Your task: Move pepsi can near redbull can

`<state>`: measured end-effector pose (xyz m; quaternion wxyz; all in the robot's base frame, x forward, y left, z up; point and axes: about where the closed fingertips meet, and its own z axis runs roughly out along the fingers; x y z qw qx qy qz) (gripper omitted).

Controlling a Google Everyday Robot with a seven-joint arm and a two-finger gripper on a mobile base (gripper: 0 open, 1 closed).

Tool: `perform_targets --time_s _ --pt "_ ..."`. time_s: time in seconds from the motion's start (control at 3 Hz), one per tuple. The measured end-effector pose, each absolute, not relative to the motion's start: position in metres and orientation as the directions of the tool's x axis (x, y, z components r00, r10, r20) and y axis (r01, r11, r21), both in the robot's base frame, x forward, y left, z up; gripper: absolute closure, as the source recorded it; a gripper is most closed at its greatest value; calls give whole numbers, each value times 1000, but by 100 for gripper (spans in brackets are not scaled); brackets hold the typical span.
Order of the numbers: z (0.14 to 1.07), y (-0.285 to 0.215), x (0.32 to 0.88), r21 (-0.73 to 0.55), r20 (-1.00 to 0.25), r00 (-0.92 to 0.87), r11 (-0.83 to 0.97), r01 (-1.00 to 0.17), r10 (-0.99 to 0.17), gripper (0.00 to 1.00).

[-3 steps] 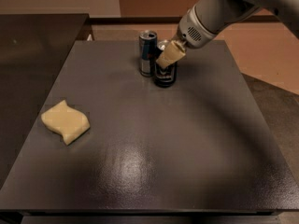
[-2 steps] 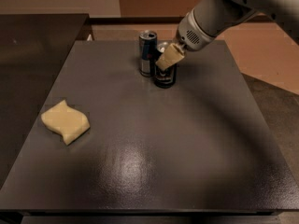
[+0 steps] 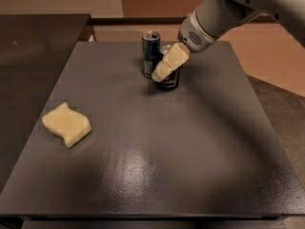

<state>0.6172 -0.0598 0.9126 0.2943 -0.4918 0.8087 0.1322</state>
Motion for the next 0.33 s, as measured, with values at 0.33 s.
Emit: perform_targets --time_s 0.33 --pt "913 -60 617 -76 -606 -343 481 -873 -718 0"
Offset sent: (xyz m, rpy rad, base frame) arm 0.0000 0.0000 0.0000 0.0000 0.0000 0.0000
